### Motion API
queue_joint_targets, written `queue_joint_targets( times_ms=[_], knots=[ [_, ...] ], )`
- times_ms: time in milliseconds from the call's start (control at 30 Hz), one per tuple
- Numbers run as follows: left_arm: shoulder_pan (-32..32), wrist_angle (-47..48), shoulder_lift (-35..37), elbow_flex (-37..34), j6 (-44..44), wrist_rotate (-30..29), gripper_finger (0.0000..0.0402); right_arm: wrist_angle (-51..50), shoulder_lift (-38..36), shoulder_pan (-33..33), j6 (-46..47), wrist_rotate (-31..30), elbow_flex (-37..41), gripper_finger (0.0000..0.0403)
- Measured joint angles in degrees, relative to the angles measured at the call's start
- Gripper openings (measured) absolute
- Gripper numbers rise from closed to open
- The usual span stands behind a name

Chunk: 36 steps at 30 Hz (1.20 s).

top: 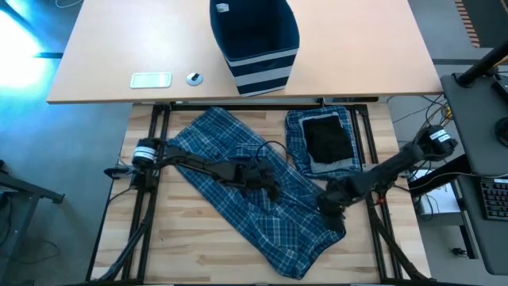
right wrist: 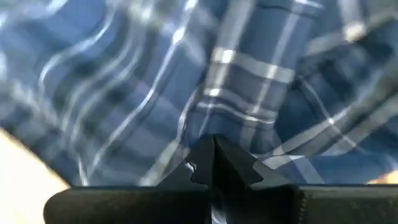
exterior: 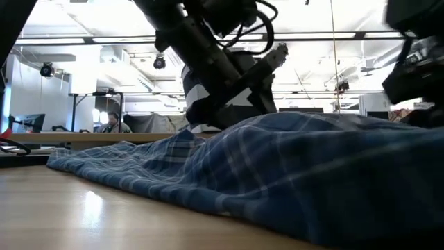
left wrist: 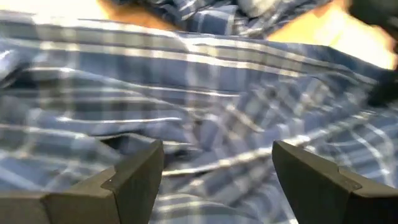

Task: Fold Laundry from Bin
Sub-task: Fold the blue patterned long sleeve

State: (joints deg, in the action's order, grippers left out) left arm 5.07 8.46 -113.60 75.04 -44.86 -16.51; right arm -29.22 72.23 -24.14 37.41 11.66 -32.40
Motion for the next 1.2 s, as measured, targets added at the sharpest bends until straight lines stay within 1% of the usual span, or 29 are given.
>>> queue_joint_targets(
  times_ms=[100,200,267,333,533,600,700,767,900,1000,1100,1200],
  knots=[
    [-1.17,-2.45,-0.96,-0.15,-0.29,0.06,0.0284,-2.09,-0.22,-4.10,-5.55,-0.42,-0.04,0.0009],
    [-2.43,-5.19,-2.22,0.14,-0.59,0.06,0.0284,-4.90,0.23,-6.33,-7.52,-2.53,-0.03,0.0009],
    [-3.10,-8.01,-3.52,0.38,-0.80,0.27,0.0284,-5.30,0.25,-6.75,-7.98,-3.40,-0.13,0.0009],
    [-3.49,-8.80,-5.22,0.53,-1.09,0.51,0.0284,-5.74,0.18,-6.78,-7.92,-3.73,-0.66,0.0009],
    [-3.51,-8.01,-9.13,1.11,-1.59,1.48,0.0284,-8.35,-3.95,-6.87,-7.65,-4.31,-6.85,0.0009],
    [-3.33,-8.31,-9.50,1.11,-1.55,1.70,0.0284,-10.01,-5.30,-6.89,-6.80,-6.46,-7.32,0.0009],
    [-3.01,-7.99,-9.26,0.43,-0.68,1.72,0.0284,-12.34,-6.23,-6.84,-4.53,-9.34,-5.92,0.0009],
    [-2.98,-6.41,-8.46,0.21,-0.21,2.14,0.0284,-12.13,-6.08,-7.10,-3.32,-8.52,-3.69,0.0009],
    [-3.01,-2.26,-7.09,0.03,1.91,2.14,0.0284,-9.43,-4.99,-8.79,-0.78,-4.86,1.31,0.0009],
    [-2.98,-0.40,-6.48,-0.03,2.87,1.69,0.0284,-9.87,-4.64,-9.18,2.31,-4.47,3.70,0.0009],
    [-2.86,-0.14,-6.33,-0.04,3.27,1.60,0.0284,-12.89,-5.25,-9.16,3.08,-4.67,3.64,0.0009],
    [-2.59,0.44,-5.68,-0.09,3.27,1.44,0.0284,-16.44,-6.13,-9.23,2.63,-6.07,0.45,0.0009]
  ],
)
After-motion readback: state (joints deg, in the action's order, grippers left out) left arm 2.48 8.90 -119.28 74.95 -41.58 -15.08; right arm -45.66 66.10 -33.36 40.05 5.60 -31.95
